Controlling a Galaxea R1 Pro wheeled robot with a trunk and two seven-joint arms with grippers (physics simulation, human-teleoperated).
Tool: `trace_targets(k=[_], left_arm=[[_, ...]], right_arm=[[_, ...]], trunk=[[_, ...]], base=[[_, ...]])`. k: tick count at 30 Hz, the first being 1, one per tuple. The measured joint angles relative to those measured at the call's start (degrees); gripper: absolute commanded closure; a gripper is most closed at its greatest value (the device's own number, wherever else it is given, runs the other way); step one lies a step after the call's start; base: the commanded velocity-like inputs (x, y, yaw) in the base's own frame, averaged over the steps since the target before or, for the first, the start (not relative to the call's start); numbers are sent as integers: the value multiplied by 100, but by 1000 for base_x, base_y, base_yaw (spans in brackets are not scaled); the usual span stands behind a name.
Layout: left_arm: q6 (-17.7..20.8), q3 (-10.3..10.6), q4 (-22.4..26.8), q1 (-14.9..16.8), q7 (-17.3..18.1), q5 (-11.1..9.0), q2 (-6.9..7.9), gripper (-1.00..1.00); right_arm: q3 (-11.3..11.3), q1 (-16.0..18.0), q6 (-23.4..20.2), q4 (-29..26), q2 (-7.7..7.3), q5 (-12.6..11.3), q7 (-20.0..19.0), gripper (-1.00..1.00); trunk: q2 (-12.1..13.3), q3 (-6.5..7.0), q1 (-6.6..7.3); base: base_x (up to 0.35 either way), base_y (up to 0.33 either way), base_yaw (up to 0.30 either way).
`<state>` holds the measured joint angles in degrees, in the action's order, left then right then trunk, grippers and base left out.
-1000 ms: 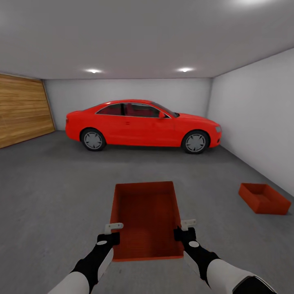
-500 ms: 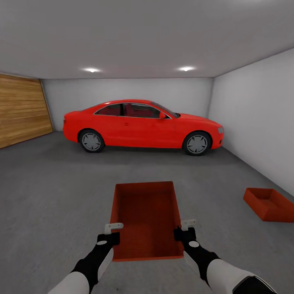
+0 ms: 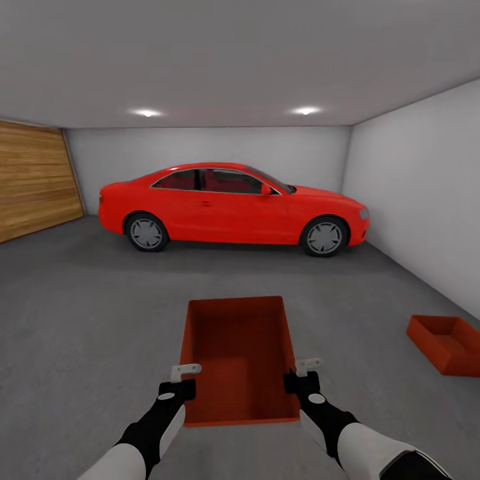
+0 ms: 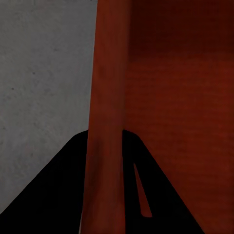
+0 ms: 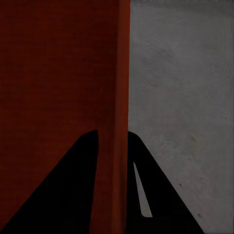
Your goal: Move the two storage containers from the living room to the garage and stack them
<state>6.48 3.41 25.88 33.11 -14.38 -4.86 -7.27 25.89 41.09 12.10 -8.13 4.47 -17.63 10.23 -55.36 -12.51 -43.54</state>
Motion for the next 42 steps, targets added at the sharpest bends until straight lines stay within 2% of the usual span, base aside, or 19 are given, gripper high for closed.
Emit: trace_targets(k=[42], left_arm=[[2, 2, 0, 0, -1, 0, 0, 100]], right_arm=[[2, 0, 0, 3, 0, -6, -1, 100]], trunk=[[1, 0, 0]], base=[[321, 0, 0]])
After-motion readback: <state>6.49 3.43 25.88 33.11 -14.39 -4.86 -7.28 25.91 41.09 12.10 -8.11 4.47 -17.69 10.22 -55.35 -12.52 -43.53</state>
